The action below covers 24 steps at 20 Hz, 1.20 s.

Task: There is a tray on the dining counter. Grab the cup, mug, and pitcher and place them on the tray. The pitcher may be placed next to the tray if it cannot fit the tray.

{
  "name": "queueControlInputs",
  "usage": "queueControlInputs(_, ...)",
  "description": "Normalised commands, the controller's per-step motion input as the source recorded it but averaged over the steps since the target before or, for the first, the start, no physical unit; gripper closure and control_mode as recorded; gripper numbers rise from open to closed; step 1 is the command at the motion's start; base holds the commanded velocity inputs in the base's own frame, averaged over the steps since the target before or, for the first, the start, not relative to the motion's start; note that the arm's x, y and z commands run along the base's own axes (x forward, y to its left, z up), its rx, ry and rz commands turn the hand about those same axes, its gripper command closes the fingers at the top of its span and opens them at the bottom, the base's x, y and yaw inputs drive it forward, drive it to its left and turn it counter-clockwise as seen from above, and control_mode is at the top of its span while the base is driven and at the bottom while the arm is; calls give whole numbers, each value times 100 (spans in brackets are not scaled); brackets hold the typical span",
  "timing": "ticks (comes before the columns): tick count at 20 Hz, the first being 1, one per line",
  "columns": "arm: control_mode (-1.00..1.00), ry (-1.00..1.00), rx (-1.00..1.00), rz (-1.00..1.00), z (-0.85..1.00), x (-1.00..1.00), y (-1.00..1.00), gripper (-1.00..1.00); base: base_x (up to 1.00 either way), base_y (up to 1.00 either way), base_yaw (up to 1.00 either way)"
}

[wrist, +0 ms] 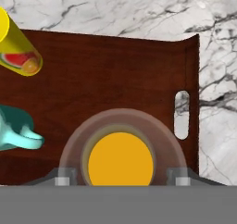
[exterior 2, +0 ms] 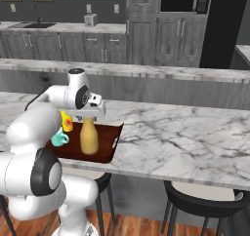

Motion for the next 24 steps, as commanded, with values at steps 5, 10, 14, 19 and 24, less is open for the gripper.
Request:
queueControlInputs(5, -100, 0, 0, 0, 0, 0, 0, -100, 0, 0, 0)
queueControlInputs(10, -100, 0, 0, 0, 0, 0, 0, -100, 0, 0, 0)
queueControlInputs(14, -100, 0, 0, 0, 0, 0, 0, -100, 0, 0, 0)
queueControlInputs(19, -100, 0, 0, 0, 0, 0, 0, -100, 0, 0, 0)
queueControlInputs(24, -100, 0, 0, 0, 10, 0, 0, -100, 0, 0, 0)
